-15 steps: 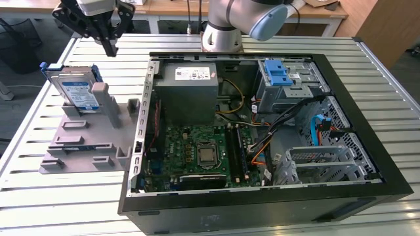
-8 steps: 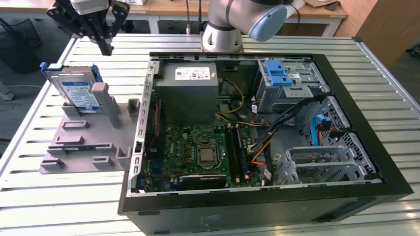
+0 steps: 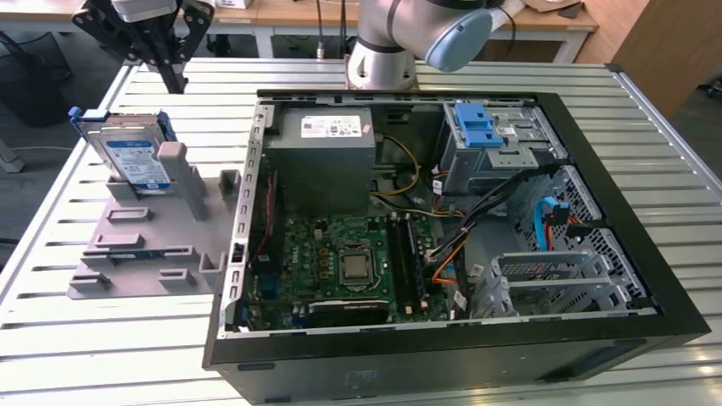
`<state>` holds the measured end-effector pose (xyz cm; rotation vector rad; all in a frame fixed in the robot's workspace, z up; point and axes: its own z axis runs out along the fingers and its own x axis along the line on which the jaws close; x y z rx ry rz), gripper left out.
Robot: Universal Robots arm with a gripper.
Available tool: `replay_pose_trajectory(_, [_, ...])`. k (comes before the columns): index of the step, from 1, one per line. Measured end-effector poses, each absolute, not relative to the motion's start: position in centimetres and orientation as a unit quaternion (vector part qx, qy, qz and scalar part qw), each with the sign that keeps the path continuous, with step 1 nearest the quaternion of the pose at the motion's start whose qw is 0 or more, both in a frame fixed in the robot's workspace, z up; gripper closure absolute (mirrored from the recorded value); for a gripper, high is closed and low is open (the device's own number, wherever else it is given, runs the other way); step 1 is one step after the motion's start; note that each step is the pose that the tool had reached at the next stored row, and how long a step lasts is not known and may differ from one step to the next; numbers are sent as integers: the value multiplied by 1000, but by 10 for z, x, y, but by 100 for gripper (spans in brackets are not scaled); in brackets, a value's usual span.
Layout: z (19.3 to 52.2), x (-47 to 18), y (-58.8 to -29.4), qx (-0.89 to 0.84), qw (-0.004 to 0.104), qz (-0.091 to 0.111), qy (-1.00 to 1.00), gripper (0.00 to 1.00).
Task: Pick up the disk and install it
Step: 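Reach for the disk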
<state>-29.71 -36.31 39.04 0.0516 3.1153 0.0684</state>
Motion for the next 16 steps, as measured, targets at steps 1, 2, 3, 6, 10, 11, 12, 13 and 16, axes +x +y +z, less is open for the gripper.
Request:
replay_pose_trajectory(1, [390, -297, -363, 17, 13, 22, 1000, 89])
replay_pose_trajectory(2, [390, -297, -363, 17, 13, 22, 1000, 89])
replay_pose_trajectory(3, [390, -297, -363, 17, 13, 22, 1000, 89])
replay_pose_trajectory(6, [390, -298, -363, 17, 13, 22, 1000, 89])
replay_pose_trajectory(10, [390, -300, -362, 17, 13, 22, 1000, 89])
replay_pose_trajectory(11, [390, -301, -362, 17, 13, 22, 1000, 89])
replay_pose_trajectory(12, [390, -302, -362, 17, 13, 22, 1000, 89])
replay_pose_trajectory(13, [390, -302, -361, 17, 13, 22, 1000, 89])
replay_pose_trajectory(16, [390, -304, -360, 21, 13, 22, 999, 89])
